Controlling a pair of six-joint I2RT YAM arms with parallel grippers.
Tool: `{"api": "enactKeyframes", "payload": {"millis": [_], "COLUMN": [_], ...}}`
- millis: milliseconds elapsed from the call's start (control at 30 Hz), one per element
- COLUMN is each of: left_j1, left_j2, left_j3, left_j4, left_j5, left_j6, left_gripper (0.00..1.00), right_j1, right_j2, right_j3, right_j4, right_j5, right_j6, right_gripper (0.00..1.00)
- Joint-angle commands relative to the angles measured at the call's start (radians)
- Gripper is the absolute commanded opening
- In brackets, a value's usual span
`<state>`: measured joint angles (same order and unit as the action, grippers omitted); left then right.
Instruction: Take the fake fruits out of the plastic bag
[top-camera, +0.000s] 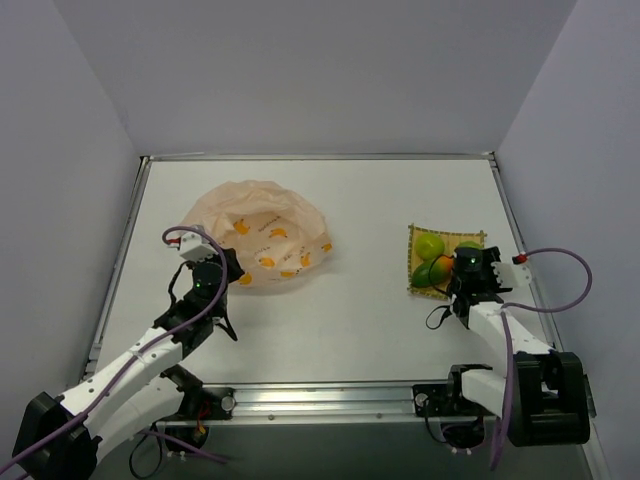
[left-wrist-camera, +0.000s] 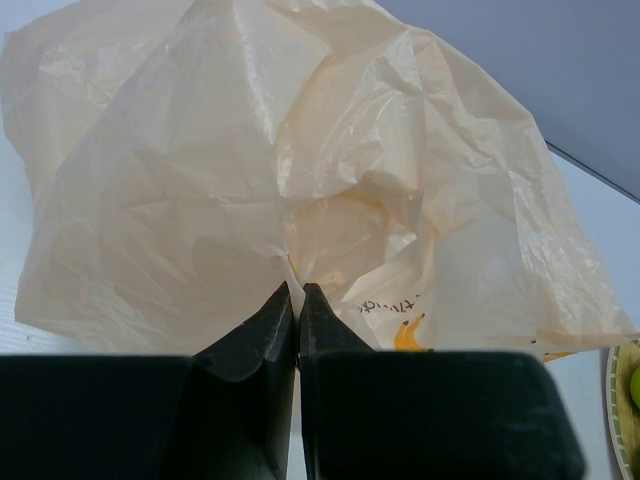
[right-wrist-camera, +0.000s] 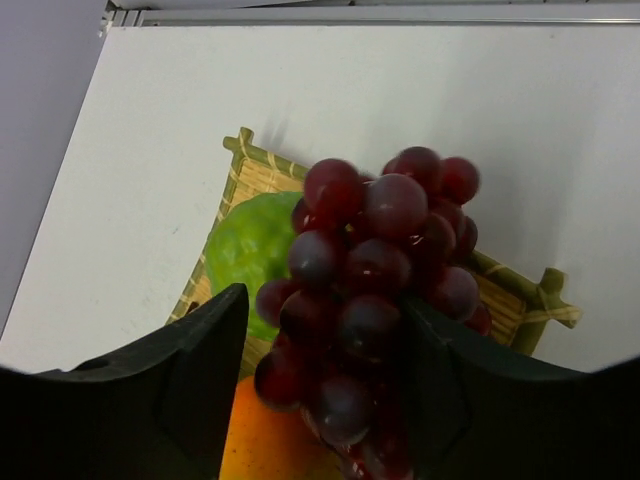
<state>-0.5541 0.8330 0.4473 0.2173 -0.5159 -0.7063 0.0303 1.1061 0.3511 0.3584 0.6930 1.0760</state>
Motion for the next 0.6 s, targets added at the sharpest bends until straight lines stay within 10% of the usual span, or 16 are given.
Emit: {"api": "enactKeyframes", "payload": {"millis": [0, 333, 567], "left_j1": [0.010, 0.016, 0.062], "left_j2": [0.000, 0.043, 0.121], "left_j3": [0.039, 0.064, 0.094], "left_j4": [0.014, 0.051, 0.091], "left_j5": [-0.001, -0.068, -0.092], "left_j6": [0.025, 0.042, 0.053], "left_gripper": [0.02, 0.02, 0.02], "right_j1": [-0.026, -0.024, -0.024], "right_j2": [0.011, -0.104, -0.279], "right_j3": [-0.003, 0.057, 0.091], "right_j4": [0.094, 0.006, -0.127], "right_j5": [-0.038, -0.162, -0.268], "right_j6": [-0.036, -0.154, -0.232], "right_gripper": [0.54, 0.97, 1.00]}}
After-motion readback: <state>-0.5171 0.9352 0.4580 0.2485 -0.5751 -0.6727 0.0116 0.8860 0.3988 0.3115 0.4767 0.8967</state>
